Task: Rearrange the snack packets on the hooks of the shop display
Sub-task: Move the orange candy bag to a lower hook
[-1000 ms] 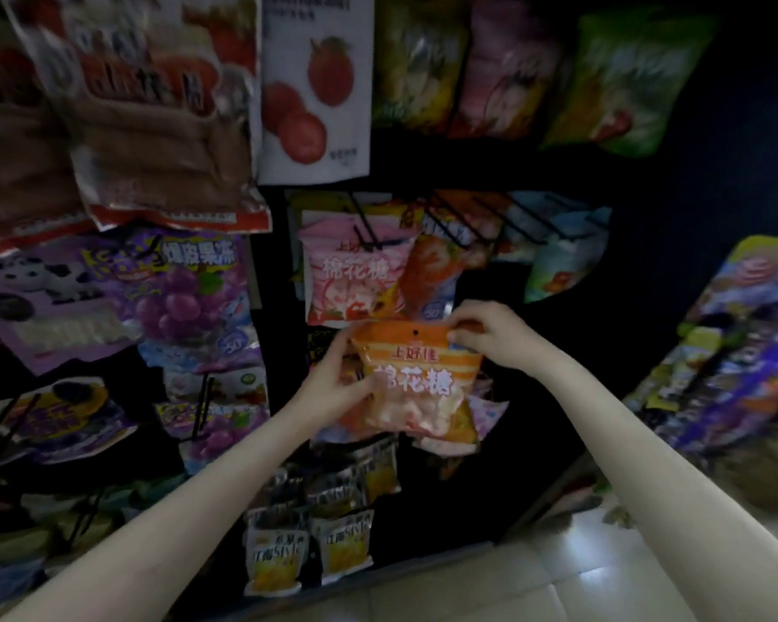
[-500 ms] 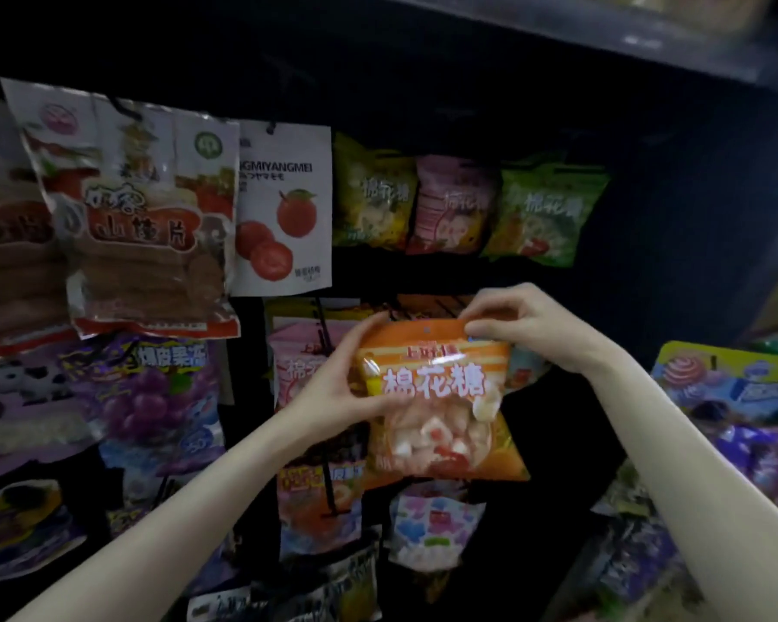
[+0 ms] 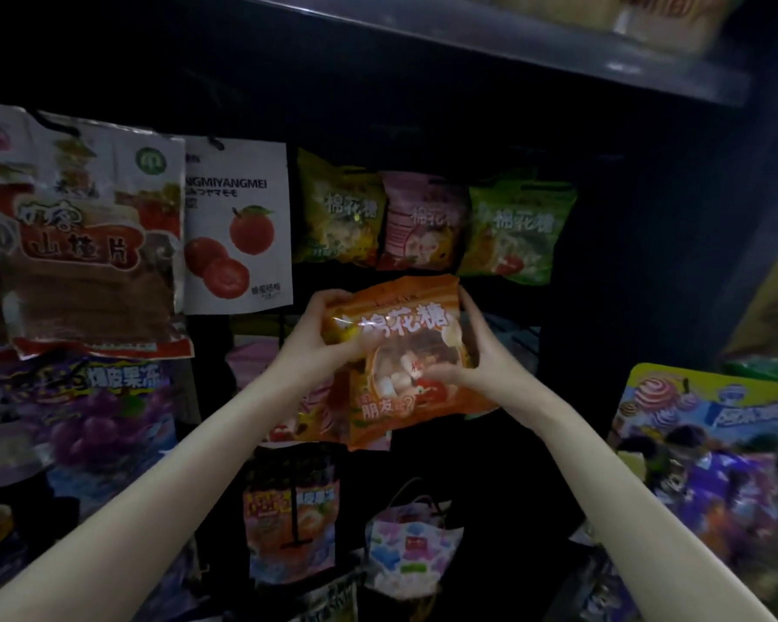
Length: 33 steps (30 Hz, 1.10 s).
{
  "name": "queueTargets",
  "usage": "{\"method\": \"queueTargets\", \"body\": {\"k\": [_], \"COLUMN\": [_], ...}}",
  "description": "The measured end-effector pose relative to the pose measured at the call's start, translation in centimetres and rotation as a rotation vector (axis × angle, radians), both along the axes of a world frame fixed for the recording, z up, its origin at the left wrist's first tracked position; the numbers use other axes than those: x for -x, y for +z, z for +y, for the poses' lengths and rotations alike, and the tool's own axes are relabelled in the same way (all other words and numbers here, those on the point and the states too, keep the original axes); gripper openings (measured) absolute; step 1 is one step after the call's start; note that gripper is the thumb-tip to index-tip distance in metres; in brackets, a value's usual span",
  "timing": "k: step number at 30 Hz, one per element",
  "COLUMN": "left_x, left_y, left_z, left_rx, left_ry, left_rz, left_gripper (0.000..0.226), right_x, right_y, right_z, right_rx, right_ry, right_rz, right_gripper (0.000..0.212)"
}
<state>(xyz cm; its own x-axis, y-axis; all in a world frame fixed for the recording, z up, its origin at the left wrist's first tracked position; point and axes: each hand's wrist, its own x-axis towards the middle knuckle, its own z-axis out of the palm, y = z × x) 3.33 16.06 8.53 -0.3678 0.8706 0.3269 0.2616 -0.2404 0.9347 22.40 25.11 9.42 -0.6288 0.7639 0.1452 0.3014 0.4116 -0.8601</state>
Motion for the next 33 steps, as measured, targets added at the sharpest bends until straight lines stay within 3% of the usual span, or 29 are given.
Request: {"method": "queueTargets", "body": {"k": [4,8,10,14,18,22,28,30,33], "left_x": [-0.6,-0.9,-0.2,1.3,0.5,-0.8,-2.2,-2.3,-2.9], "left_y": [-0.2,-0.4,-0.5,-1.5,-1.5,-2.1,-5.8,-6.5,-6.5], "left_z": [1.0,1.5,1.4,1.8,2.7,3.4,3.4,3.9,4.9], "left_rx": [0.12,0.032,0.007,-0.008,-0.005,-0.008,-0.039,-0.045,-0.065], "left_ry": [-0.093,0.013,0.058,0.165,0.107,0.033,0.082,0.091,0.102], "left_rz": [-0.05,0.068,0.068,0.145,0.226,0.331,0.628,0.656,0.681], "left_gripper": [0.055,0.051,0.046,0.034,0.038,0.04,0.039,0.036,0.032], "right_x": [-1.0,-3.0,-4.6,-6.9,-7.6,-8.1,-10.3,-11.0,-11.4], "right_y": [1.2,3.0,3.5,3.8,2.9,1.7,0.6,-0.2,-2.9], "right_z": [-0.2,0.5,1.6,2.7,3.0,2.8,1.8,1.3,1.2], "right_rx": [-0.042,-0.132,-0.186,-0.36,-0.403,-0.431,-0.32,-0.194,-0.065], "right_ry": [-0.083,-0.234,-0.372,-0.505,-0.548,-0.541,-0.441,-0.299,-0.082], "right_rz": [0.011,0.213,0.311,0.299,0.282,0.183,0.23,0.138,-0.15], "right_gripper": [0.131,0.11,0.111,0.106,0.109,0.116,0.118,0.114,0.107]}}
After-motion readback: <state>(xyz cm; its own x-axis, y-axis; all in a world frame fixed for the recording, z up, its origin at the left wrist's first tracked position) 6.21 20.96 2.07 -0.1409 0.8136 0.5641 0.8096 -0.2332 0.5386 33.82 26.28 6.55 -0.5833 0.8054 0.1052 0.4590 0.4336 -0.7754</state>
